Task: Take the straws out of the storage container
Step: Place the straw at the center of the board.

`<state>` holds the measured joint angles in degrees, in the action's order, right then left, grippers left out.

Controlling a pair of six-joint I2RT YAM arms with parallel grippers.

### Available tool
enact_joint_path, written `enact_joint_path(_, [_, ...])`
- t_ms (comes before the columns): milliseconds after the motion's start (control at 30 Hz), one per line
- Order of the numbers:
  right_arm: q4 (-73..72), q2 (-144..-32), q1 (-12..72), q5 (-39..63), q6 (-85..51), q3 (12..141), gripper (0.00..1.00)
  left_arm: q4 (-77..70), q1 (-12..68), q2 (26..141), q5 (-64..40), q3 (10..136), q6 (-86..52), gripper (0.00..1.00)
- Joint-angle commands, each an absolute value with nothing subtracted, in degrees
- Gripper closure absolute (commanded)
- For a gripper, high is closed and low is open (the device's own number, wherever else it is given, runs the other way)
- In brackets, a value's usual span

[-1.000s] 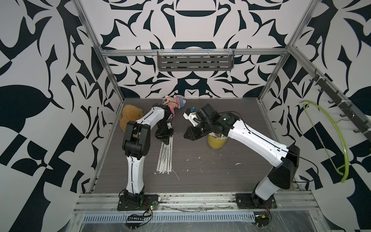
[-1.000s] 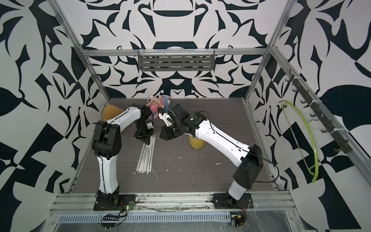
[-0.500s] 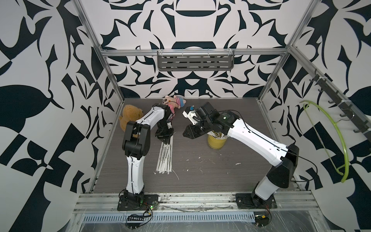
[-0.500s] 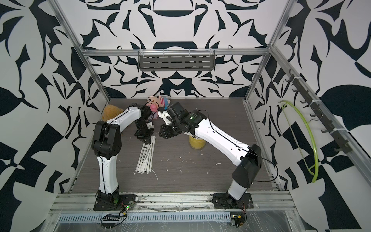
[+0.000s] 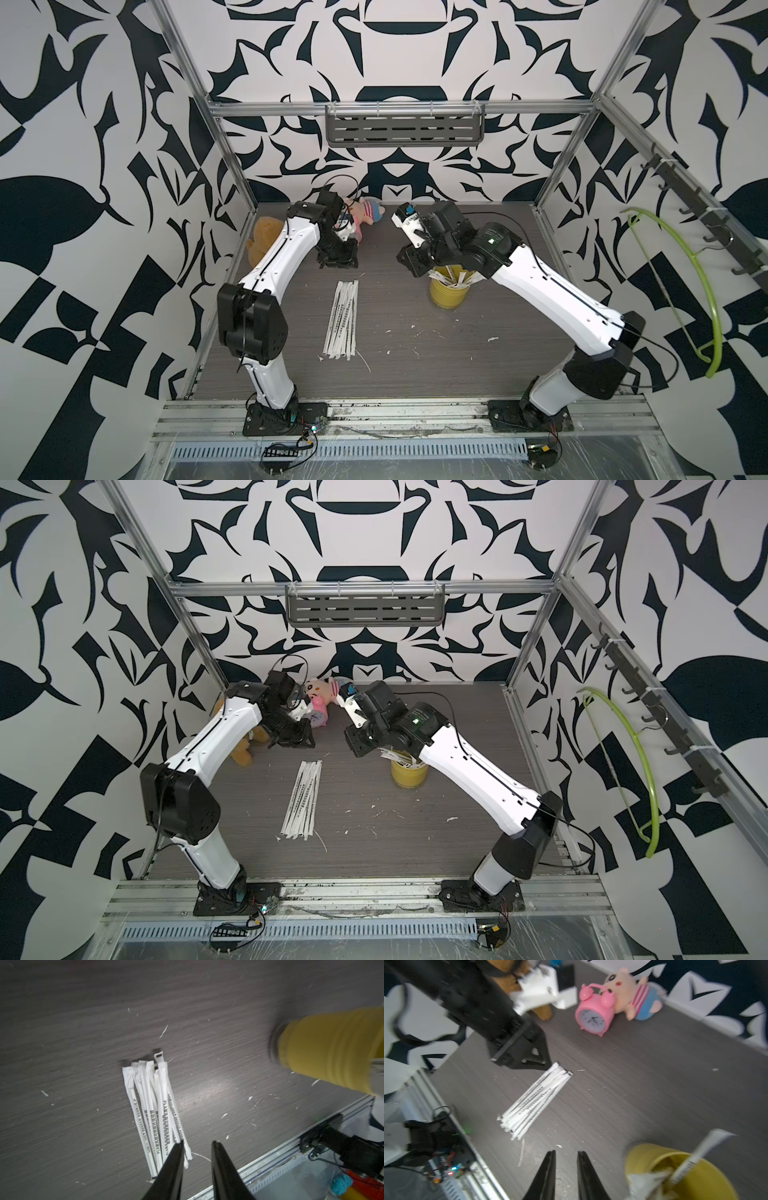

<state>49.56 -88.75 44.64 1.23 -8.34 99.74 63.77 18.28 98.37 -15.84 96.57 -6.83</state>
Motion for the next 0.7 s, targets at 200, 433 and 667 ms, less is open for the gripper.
enact_joint_path(200, [51.8, -82.1, 27.4, 1.4, -3.0, 91.9, 0.68, 26.8, 24.1, 80.9, -24.3, 78.1, -6.9, 0.46])
enact_joint_path(433, [52.2, -83.5, 26.9, 2.4, -1.4, 89.7, 0.66, 17.4, 29.5, 83.1, -26.8, 76.4, -6.8, 0.42])
enact_joint_path(667, [50.6, -87.2, 26.9, 5.4, -1.7, 89.2, 0.63, 12.0, 31.5, 90.2, -31.3, 79.8, -9.4, 0.43])
